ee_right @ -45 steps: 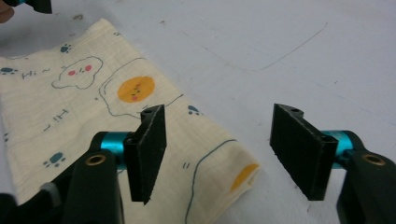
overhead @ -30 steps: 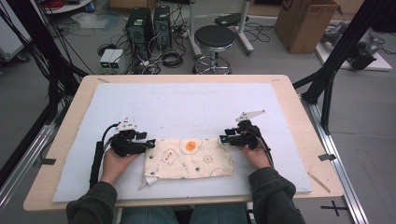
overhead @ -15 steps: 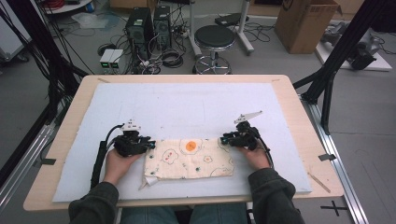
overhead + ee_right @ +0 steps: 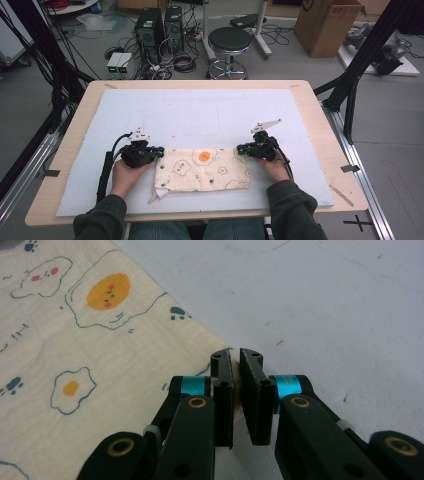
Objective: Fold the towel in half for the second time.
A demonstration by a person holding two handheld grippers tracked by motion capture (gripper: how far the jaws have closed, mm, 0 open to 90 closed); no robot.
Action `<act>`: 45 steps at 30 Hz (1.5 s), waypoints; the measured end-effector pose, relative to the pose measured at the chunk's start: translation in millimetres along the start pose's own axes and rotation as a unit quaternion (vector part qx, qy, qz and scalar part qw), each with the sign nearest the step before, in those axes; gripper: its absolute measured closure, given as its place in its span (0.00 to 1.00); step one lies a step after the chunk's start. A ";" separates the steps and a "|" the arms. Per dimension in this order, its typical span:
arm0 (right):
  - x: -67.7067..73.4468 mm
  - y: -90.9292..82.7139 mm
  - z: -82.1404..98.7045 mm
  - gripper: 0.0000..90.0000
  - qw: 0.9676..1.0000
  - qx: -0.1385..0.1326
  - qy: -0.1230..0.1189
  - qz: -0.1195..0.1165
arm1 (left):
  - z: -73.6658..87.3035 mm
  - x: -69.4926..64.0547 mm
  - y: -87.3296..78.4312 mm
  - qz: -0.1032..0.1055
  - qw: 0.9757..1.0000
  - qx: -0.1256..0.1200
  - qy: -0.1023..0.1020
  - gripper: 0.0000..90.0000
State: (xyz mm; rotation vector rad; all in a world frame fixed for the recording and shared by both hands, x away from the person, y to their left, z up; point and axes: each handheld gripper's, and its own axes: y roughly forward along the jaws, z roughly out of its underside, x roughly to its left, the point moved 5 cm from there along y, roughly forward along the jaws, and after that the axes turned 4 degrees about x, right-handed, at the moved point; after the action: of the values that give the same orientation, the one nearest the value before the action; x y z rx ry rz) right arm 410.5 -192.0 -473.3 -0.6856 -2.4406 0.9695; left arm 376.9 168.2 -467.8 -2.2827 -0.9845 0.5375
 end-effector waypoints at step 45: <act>-10.3 -23.1 -25.0 0.94 0.997 -0.074 0.015 -0.003 | -23.6 2.7 -22.6 0.004 0.997 -0.071 0.037 0.95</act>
State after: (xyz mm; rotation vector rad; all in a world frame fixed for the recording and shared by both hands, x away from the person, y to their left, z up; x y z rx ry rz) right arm 425.7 -199.9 -442.1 -0.7361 -2.5040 0.7756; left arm 380.3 174.3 -435.7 -2.4140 -1.0064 0.3933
